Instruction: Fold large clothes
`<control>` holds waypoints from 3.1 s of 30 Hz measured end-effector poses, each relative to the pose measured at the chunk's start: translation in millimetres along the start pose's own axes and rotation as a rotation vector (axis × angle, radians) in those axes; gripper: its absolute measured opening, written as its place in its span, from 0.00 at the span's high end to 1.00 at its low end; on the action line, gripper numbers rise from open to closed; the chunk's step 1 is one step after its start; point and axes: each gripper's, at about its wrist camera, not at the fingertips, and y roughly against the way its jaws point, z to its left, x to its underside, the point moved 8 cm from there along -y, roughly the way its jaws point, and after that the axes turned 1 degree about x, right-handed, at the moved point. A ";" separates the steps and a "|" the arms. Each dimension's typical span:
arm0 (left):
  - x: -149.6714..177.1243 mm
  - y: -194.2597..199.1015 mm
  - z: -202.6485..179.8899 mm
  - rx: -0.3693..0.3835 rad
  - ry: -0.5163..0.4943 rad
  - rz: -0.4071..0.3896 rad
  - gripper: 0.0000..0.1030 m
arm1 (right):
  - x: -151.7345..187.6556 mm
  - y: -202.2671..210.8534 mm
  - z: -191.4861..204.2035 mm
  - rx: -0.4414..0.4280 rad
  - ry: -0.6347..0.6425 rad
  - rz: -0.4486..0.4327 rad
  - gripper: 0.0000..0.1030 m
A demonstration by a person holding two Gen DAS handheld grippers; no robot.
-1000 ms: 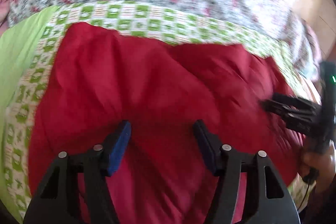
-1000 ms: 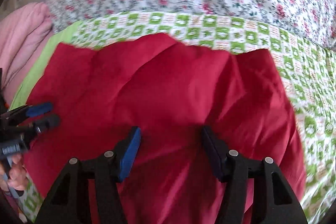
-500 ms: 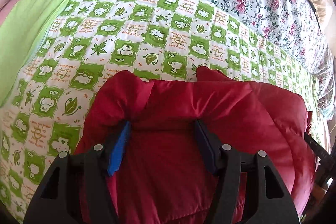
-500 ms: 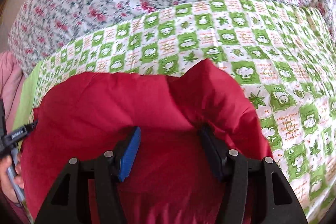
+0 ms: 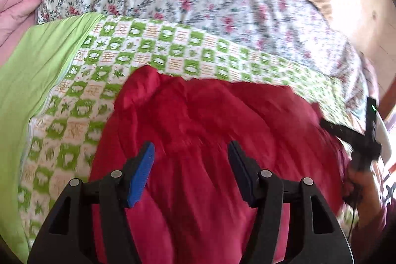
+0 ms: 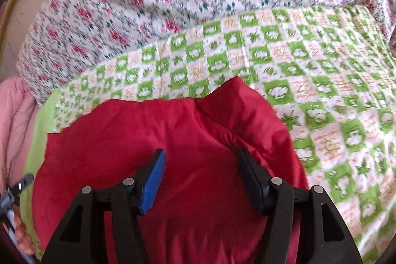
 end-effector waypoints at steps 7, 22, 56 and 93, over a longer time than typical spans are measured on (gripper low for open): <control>46.3 27.2 -23.0 0.056 -0.040 0.028 0.40 | 28.1 56.0 18.7 -0.041 0.073 -0.043 0.39; 67.8 35.0 -34.9 0.053 -0.086 0.047 0.40 | 133.8 80.4 26.0 0.031 0.226 0.073 0.41; 90.6 -8.7 -21.2 -0.091 -0.122 0.108 0.35 | 136.8 70.4 24.6 0.012 0.214 0.045 0.36; 52.9 -26.1 12.6 -0.115 -0.103 0.148 0.36 | 105.6 39.8 35.2 -0.017 0.221 0.133 0.35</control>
